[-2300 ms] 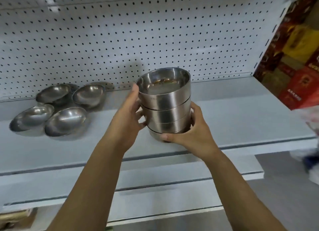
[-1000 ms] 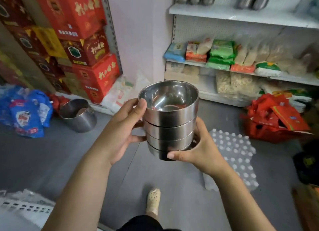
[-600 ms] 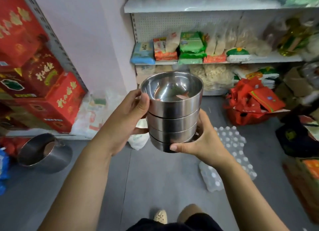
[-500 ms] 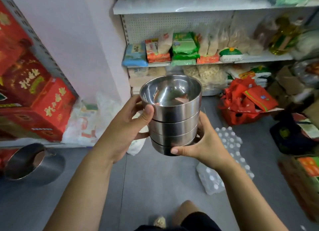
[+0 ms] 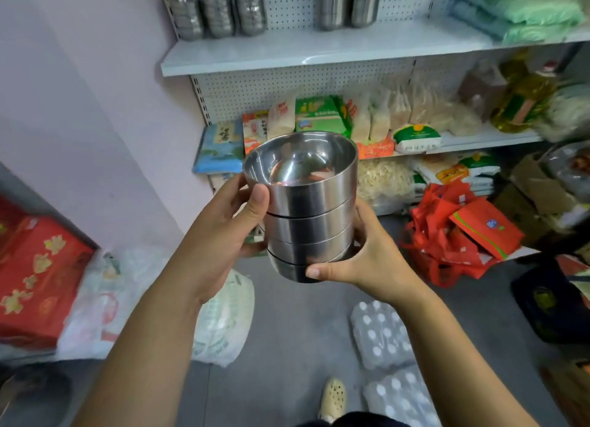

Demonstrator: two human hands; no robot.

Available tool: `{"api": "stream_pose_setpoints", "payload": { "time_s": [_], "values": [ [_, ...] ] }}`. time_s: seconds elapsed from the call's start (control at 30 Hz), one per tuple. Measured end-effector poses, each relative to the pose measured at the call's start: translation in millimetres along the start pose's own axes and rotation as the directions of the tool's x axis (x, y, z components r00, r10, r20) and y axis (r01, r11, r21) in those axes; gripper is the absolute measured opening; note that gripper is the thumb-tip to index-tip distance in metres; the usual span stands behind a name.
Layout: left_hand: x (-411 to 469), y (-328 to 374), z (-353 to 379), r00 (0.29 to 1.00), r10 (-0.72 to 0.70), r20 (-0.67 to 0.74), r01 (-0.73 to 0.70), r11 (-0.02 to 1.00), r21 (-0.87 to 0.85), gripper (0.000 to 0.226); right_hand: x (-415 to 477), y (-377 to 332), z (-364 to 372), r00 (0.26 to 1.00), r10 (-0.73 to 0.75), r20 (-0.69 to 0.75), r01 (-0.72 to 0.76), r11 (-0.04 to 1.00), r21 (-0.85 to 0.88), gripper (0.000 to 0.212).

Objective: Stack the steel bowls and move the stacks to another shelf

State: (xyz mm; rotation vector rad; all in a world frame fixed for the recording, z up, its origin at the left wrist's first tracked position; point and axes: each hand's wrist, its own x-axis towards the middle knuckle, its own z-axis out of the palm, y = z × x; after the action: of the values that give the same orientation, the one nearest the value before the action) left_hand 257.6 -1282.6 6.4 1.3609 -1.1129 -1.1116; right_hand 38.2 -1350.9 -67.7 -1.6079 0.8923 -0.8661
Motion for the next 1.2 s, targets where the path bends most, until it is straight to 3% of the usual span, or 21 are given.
{"api": "stream_pose_setpoints", "payload": {
  "time_s": [0.47,0.7,0.9,1.0,1.2],
  "values": [
    [242.0,-7.0,19.1,0.998,-0.055,0.037,0.059,0.993,-0.104,0.070,212.5,50.9,-83.3,0.998,0.055,-0.017,-0.054,0.998,0.013,0.111],
    [401.4,13.0,-4.0,0.992,-0.016,0.128,0.026,0.997,-0.073,0.058,353.5,59.9,-106.9,0.990,0.027,-0.142,-0.026,1.000,0.007,0.112],
    [535.9,46.4,-29.6,0.979,0.027,0.204,-0.019,0.999,-0.040,0.069,474.5,52.9,-122.1,0.966,-0.020,-0.259,0.021,1.000,0.000,0.112],
    [591.4,55.1,-31.3,0.959,0.025,0.284,-0.019,1.000,-0.023,0.058,511.9,61.1,-132.1,0.944,-0.023,-0.330,0.027,1.000,0.007,0.117],
    [684.0,68.2,1.2,0.914,-0.004,0.406,0.005,1.000,-0.002,0.065,556.5,79.5,-174.0,0.888,-0.003,-0.459,0.027,0.999,0.047,0.105]
  ]
}}
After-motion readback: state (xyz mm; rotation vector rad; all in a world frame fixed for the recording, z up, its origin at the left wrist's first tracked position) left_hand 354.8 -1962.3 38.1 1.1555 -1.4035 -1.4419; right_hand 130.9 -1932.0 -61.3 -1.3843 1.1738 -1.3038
